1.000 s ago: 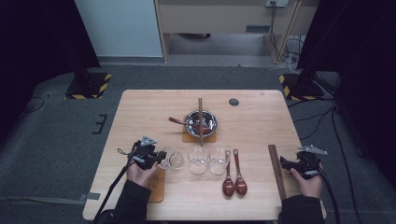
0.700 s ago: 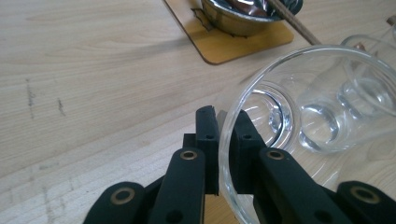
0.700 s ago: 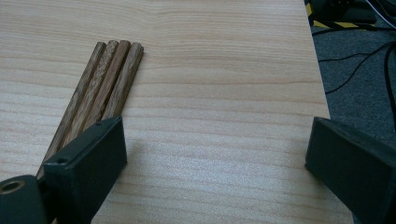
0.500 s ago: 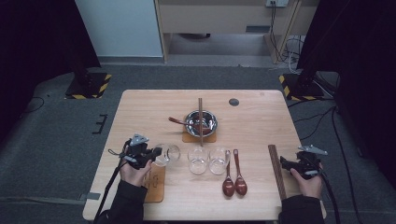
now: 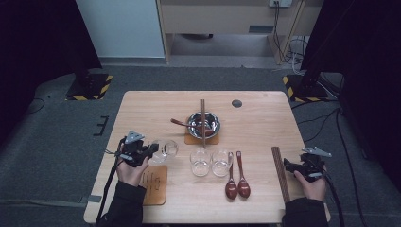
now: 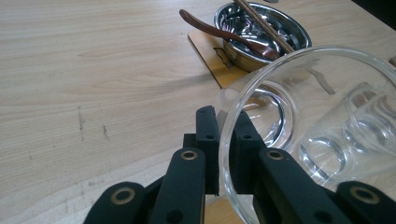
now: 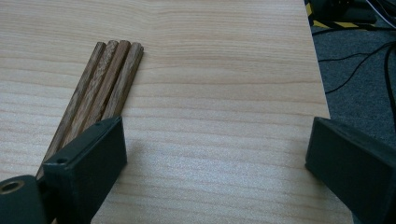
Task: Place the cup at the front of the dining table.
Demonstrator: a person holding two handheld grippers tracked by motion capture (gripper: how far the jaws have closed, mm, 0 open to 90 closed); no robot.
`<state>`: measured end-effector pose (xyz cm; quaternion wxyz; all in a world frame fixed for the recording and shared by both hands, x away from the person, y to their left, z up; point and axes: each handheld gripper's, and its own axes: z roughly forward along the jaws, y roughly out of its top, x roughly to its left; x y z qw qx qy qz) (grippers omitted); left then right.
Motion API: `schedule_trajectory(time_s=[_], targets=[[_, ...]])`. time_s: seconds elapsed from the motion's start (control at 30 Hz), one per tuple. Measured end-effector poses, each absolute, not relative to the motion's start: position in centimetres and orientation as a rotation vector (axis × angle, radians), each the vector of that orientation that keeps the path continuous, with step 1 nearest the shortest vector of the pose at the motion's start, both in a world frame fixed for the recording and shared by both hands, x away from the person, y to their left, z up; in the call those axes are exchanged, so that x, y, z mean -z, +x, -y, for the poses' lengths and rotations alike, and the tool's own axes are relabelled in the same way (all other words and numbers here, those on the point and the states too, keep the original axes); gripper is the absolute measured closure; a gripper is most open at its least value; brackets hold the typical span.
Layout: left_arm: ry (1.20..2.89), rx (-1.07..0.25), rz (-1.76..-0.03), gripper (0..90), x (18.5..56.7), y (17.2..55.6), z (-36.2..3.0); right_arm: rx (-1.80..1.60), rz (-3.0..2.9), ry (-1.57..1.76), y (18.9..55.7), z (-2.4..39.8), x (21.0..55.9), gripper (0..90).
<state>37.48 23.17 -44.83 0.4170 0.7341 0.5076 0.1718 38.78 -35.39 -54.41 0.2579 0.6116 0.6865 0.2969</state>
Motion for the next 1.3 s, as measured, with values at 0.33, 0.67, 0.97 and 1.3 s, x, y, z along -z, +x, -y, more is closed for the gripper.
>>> schedule_trajectory(time_s=[0.33, 0.67, 0.97, 1.3], targets=[[1.826, -0.474, -1.288, 84.1, 43.7, 39.2, -23.1, -0.805, -1.862, 1.658, 38.8, 35.4, 54.4, 5.3], [1.813, -0.492, -1.313, 84.1, 43.8, 40.8, -23.0, -0.805, -1.862, 1.659, 38.8, 35.4, 54.4, 5.2], [1.846, -0.477, -1.346, 84.1, 45.2, 42.3, -22.5, -0.805, -1.861, 1.66, 38.8, 35.4, 54.4, 5.2], [1.887, -0.455, -1.372, 84.2, 46.7, 43.5, -22.0, -0.805, -1.862, 1.66, 38.8, 35.4, 54.4, 5.2]])
